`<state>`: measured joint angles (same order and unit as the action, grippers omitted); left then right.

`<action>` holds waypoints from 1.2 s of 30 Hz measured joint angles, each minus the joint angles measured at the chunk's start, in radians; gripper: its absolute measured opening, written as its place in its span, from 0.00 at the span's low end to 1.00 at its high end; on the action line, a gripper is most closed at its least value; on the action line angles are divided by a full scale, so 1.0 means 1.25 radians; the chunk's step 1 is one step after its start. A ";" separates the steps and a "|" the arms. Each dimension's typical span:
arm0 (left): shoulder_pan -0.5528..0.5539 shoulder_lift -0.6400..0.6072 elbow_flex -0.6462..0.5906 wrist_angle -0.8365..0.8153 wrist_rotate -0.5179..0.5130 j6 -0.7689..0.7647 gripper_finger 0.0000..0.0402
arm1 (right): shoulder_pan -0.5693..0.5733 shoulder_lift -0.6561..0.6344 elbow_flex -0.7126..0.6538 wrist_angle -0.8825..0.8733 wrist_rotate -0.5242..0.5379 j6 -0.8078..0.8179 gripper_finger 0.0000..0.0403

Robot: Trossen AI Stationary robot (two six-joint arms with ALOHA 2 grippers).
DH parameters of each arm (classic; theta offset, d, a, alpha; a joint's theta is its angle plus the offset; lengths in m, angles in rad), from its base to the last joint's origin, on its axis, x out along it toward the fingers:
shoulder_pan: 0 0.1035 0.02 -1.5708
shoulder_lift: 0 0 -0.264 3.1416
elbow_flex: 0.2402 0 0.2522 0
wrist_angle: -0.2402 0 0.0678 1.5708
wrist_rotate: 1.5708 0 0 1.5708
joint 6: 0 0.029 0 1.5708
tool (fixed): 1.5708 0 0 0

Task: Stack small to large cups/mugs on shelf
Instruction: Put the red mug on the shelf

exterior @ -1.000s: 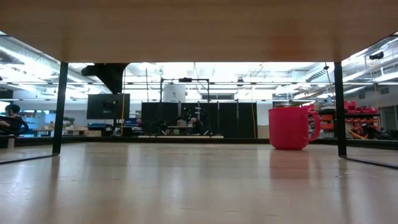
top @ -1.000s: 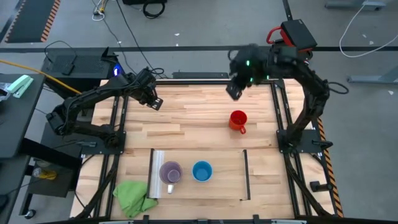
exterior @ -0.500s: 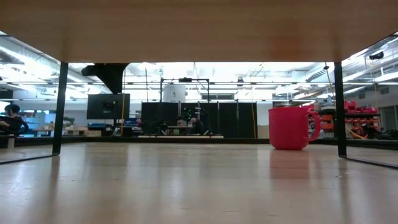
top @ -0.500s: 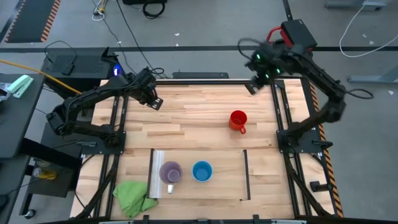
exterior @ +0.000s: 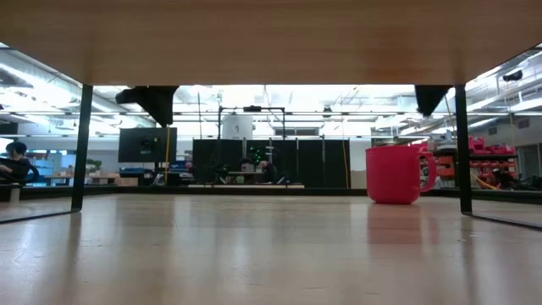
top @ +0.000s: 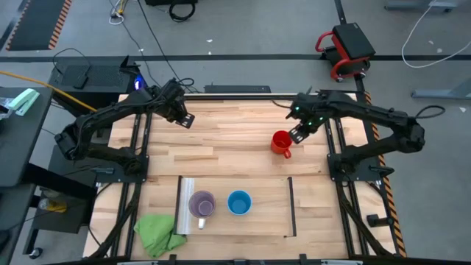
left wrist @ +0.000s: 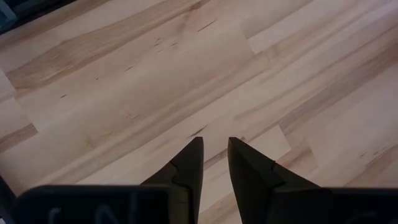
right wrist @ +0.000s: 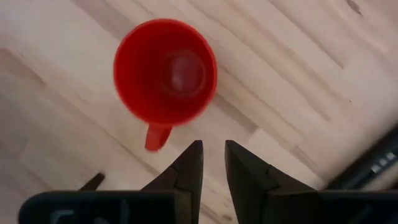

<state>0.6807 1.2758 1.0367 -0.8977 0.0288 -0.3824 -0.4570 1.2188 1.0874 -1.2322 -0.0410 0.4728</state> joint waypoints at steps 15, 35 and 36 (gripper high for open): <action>0.000 0.000 0.000 -0.002 0.000 0.000 0.23 | -0.014 0.152 -0.024 0.124 0.008 -0.043 0.19; 0.000 0.000 0.000 -0.005 0.000 0.000 0.23 | -0.038 0.186 -0.024 0.154 0.002 -0.073 0.19; 0.000 0.000 0.000 -0.007 0.001 0.000 0.23 | -0.032 0.187 -0.024 0.158 0.008 -0.073 0.19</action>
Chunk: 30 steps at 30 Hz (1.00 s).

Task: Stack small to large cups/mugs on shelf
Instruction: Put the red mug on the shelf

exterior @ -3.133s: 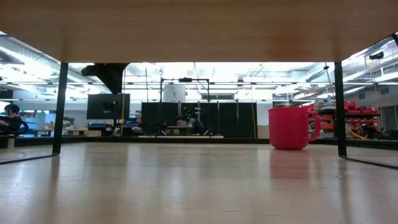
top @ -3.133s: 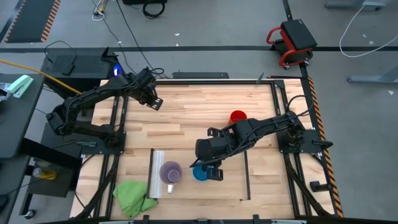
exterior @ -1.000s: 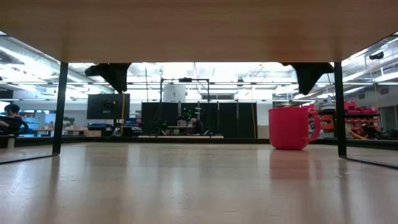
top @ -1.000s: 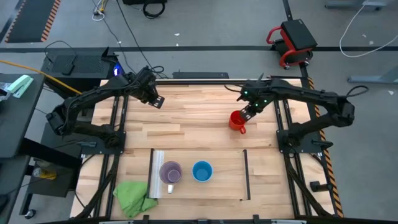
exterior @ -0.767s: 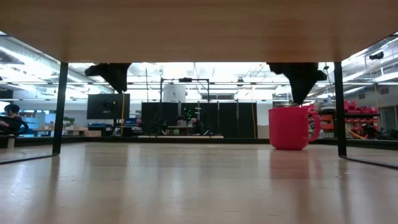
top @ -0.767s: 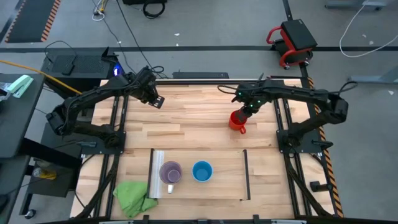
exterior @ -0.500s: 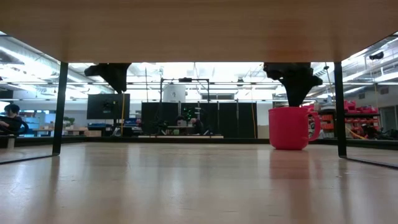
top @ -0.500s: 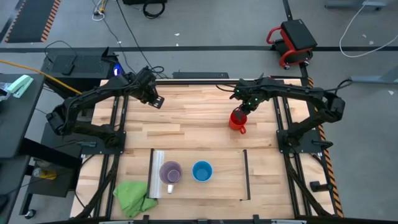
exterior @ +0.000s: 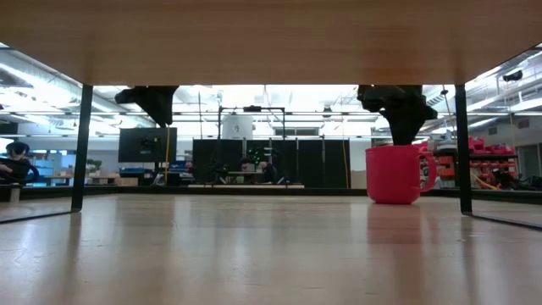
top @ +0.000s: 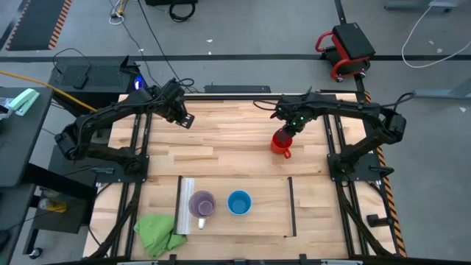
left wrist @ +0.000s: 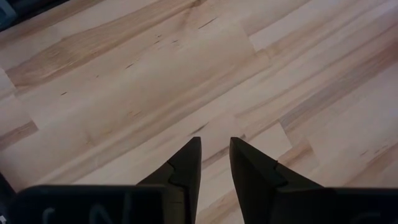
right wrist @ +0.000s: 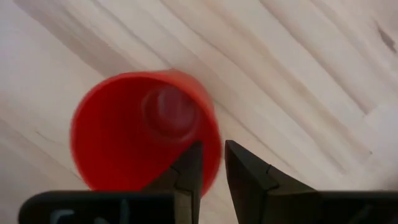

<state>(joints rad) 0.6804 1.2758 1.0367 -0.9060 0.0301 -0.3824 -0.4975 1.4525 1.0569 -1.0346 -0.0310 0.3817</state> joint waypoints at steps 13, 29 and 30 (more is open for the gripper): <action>0.000 0.000 0.000 -0.001 0.001 0.000 0.24 | 0.000 0.000 0.000 0.024 0.010 0.003 0.19; 0.000 0.000 0.000 -0.003 0.002 0.002 0.24 | 0.003 0.011 -0.001 0.022 0.003 0.000 0.19; 0.000 0.000 0.000 -0.003 0.002 0.003 0.24 | 0.003 0.011 -0.001 0.021 0.003 0.001 0.19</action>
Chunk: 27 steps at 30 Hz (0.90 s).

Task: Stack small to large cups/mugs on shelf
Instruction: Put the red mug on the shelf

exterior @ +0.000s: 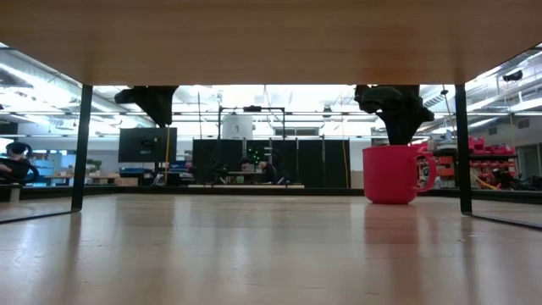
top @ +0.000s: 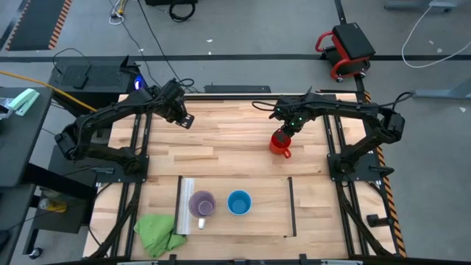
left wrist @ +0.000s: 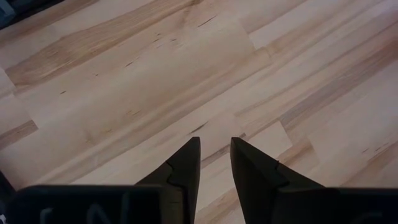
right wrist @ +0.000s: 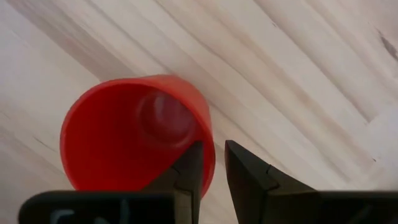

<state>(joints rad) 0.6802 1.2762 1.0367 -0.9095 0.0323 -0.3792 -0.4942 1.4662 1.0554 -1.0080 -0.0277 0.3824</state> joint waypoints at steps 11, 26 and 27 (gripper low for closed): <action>0.000 0.000 0.000 0.001 0.000 0.000 0.25 | 0.000 0.000 -0.085 0.051 -0.007 0.027 0.19; 0.000 0.000 0.000 0.001 0.000 -0.002 0.25 | 0.000 0.000 -0.053 0.076 -0.006 0.134 0.16; 0.000 0.000 0.000 0.001 0.000 -0.002 0.25 | 0.000 0.000 -0.053 0.073 -0.006 0.137 0.15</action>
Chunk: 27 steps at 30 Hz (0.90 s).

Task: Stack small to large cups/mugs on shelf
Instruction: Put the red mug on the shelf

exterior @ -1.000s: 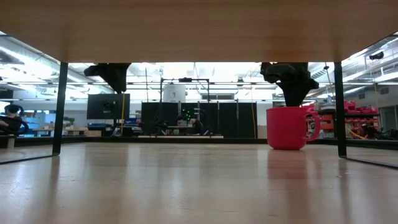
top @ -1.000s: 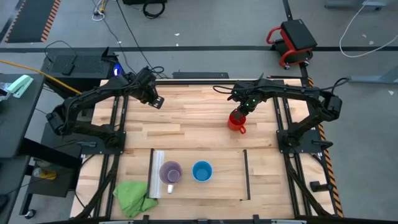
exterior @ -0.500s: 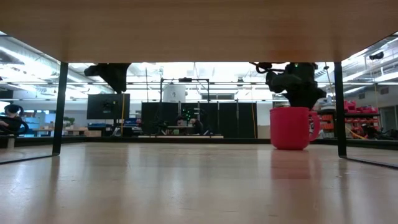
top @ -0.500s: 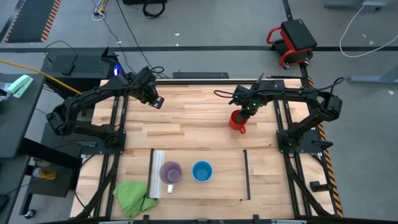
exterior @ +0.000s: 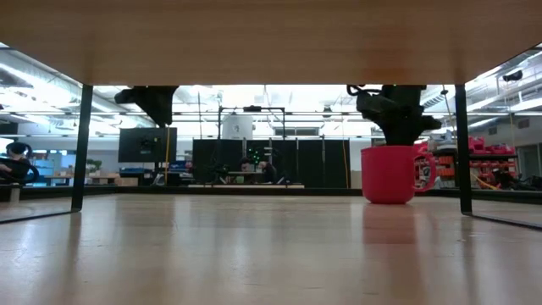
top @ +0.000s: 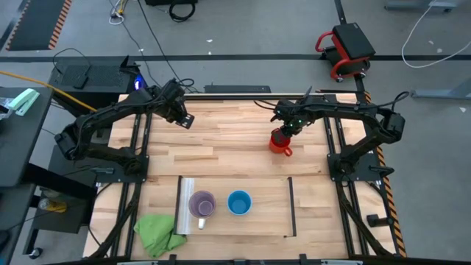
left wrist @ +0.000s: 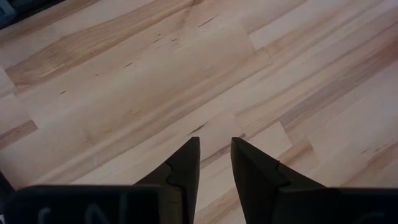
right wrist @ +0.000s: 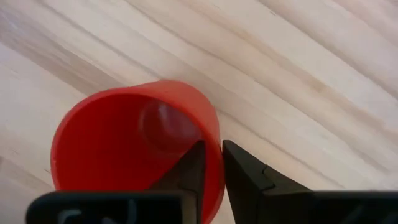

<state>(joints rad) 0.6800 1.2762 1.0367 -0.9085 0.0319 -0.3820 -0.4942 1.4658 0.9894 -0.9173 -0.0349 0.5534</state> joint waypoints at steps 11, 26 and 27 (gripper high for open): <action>-0.010 0.000 0.000 0.000 0.000 0.000 0.25 | 0.034 -0.002 0.001 -0.087 0.026 0.055 0.04; -0.014 0.000 0.000 0.000 -0.001 -0.004 0.25 | 0.075 -0.001 0.001 -0.086 0.036 0.133 0.04; -0.017 0.000 0.000 0.000 0.000 -0.005 0.25 | 0.078 -0.001 0.001 -0.085 0.036 0.151 0.03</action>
<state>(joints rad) 0.6593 1.2762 1.0367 -0.9085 0.0315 -0.3878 -0.3963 1.4645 0.9905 -1.0241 0.0097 0.7422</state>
